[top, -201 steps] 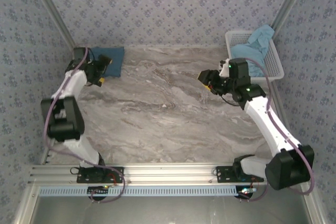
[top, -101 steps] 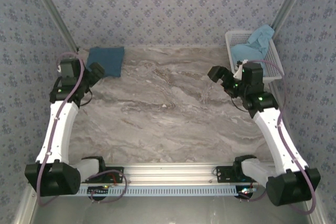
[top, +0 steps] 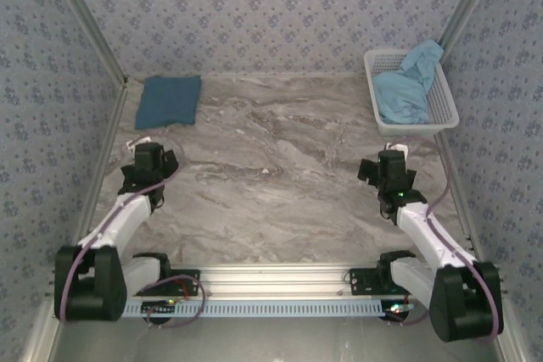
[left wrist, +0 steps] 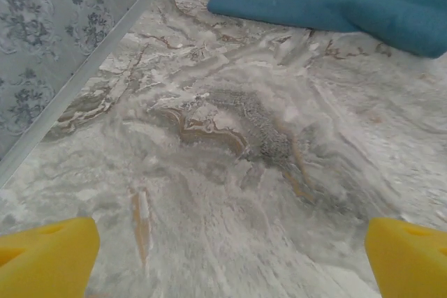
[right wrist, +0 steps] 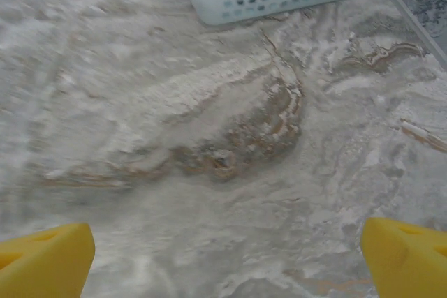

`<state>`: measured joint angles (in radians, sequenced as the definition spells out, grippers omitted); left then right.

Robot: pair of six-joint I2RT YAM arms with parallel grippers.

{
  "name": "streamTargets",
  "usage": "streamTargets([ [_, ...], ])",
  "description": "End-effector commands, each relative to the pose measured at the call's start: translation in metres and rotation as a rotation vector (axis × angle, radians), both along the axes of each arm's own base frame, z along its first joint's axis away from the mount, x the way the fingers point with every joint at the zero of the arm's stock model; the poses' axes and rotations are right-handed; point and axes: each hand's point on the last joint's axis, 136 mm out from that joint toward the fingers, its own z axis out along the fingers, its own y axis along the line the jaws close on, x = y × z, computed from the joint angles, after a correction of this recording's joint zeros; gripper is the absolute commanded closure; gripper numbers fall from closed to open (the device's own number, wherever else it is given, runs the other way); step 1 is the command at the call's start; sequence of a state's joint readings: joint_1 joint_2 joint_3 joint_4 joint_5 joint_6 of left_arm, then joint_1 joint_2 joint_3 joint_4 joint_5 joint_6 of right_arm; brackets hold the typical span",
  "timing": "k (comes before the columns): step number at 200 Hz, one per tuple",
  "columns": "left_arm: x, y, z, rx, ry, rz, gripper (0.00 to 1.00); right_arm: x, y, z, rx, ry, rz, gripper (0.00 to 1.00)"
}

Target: Fold and stack the t-shirts

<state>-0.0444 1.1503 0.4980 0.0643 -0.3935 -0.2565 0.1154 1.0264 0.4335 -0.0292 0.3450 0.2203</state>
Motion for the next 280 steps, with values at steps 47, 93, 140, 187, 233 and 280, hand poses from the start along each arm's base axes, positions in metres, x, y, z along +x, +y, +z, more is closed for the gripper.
streamTargets([
  [47,0.057,0.006,0.003,0.048,-0.204,-0.077,0.02,0.063,-0.022,0.014,-0.093,-0.281,0.039,0.0],
  [93,0.054,-0.006,-0.003,0.056,-0.284,-0.149,0.02,0.073,-0.016,-0.012,-0.02,-0.318,0.08,0.0],
  [140,0.061,-0.01,-0.016,0.057,-0.253,-0.172,0.02,0.077,-0.011,-0.011,-0.029,-0.33,0.127,0.0],
  [187,0.061,-0.01,-0.016,0.06,-0.253,-0.17,0.02,0.084,-0.013,-0.01,-0.069,-0.303,0.104,0.0],
  [233,0.062,-0.013,-0.016,0.077,-0.243,-0.177,0.02,0.085,-0.004,-0.011,-0.055,-0.301,0.153,0.0],
  [280,0.062,-0.013,-0.016,0.076,-0.243,-0.177,0.02,0.087,0.002,-0.013,-0.049,-0.292,0.19,0.0],
])
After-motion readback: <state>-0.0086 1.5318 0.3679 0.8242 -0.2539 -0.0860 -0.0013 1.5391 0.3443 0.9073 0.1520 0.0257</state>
